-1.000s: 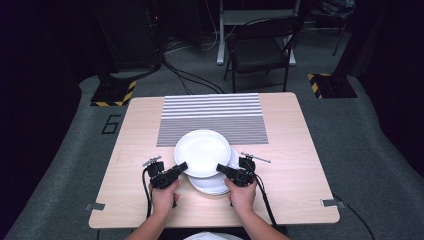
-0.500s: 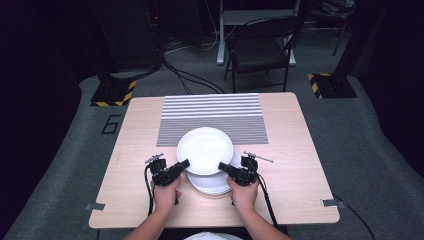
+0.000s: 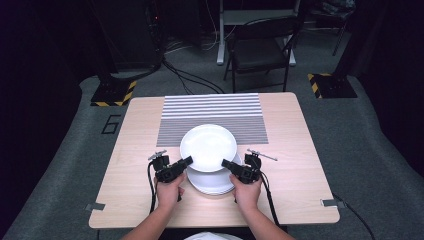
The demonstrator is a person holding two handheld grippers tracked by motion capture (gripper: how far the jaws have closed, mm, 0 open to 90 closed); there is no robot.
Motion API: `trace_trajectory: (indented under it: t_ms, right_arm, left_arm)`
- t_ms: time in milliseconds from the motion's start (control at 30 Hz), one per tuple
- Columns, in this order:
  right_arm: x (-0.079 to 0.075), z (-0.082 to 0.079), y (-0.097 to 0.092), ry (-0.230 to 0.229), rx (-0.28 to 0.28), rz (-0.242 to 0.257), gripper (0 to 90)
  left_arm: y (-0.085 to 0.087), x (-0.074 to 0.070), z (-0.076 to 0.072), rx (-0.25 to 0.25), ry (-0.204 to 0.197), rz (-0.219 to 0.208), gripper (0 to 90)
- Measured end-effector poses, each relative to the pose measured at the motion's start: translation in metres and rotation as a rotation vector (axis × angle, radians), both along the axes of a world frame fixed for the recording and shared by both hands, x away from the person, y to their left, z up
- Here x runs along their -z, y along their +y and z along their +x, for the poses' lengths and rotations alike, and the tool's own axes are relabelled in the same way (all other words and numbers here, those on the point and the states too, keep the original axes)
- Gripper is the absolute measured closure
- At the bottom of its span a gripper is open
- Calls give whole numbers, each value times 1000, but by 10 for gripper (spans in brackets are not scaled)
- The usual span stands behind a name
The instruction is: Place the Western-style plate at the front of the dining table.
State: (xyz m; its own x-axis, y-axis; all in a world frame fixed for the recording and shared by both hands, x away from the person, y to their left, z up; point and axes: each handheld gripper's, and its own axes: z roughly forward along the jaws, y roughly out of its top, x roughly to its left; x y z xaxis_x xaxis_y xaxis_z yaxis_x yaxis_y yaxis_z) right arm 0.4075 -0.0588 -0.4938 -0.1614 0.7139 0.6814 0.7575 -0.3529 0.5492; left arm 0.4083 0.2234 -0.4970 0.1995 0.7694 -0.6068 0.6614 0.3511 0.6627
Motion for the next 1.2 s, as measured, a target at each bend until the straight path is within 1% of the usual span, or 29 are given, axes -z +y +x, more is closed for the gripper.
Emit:
trace_trajectory:
  t_ms: [100,133,167,267,300,367,400,500,567,667,733,767,833,900,933,967,1000,1033,1067,1133,1167,1200]
  right_arm:
    - [-3,1,-1,-13,0,-13,685]
    - [-3,1,-1,-12,3,-11,684]
    - [-4,1,-2,-11,5,-9,684]
    - [-5,2,-3,-14,6,-9,685]
    - [-5,2,-3,-16,5,-12,684]
    - [-6,3,-4,-25,4,-22,684]
    - [-7,3,-4,-28,3,-21,684]
    - [-8,5,-5,-28,9,-15,684]
    - [-10,5,-5,-31,9,-12,684]
    - [-13,7,-6,-36,8,-16,684]
    - [-15,8,-6,-37,9,-16,683]
    - [-15,9,-7,-43,8,-18,682]
    - [-17,10,-7,-44,8,-16,682]
    - [-19,12,-8,-44,7,-14,680]
    - [-20,13,-8,-42,9,-12,679]
    - [-21,14,-9,-48,9,-12,679]
    - [-22,14,-9,-49,10,-12,678]
    - [-23,15,-9,-52,13,-14,678]
    - [-24,16,-10,-50,14,-13,678]
    - [-25,18,-11,-58,15,-18,676]
    - [-26,19,-11,-56,17,-17,675]
    - [-27,20,-11,-61,18,-22,674]
  left_arm:
    - [0,0,2,10,-8,9,666]
    - [-1,-1,3,10,-8,9,666]
    - [-2,-1,3,9,-3,5,665]
    - [-2,-2,5,15,-9,8,665]
    - [-3,-3,5,13,-4,0,664]
    - [-2,-3,6,22,-13,14,662]
    - [-3,-4,6,17,-13,13,660]
    - [-4,-6,7,33,-30,28,654]
    - [-4,-7,8,33,-41,31,652]
    - [-5,-10,10,32,-44,29,649]
    - [-5,-12,11,36,-49,39,648]
    - [-6,-13,12,37,-48,33,647]
    - [-6,-16,14,42,-57,42,646]
    - [-7,-18,15,38,-58,40,644]
    - [-7,-19,17,44,-66,48,644]
    - [-8,-20,17,41,-61,36,644]
    - [-8,-21,19,50,-73,48,644]
    - [-9,-22,20,46,-74,41,644]
    - [-9,-23,21,48,-78,49,644]
    - [-11,-25,22,44,-79,43,645]
    - [-11,-25,24,47,-84,51,644]
    - [-11,-25,24,47,-83,49,644]
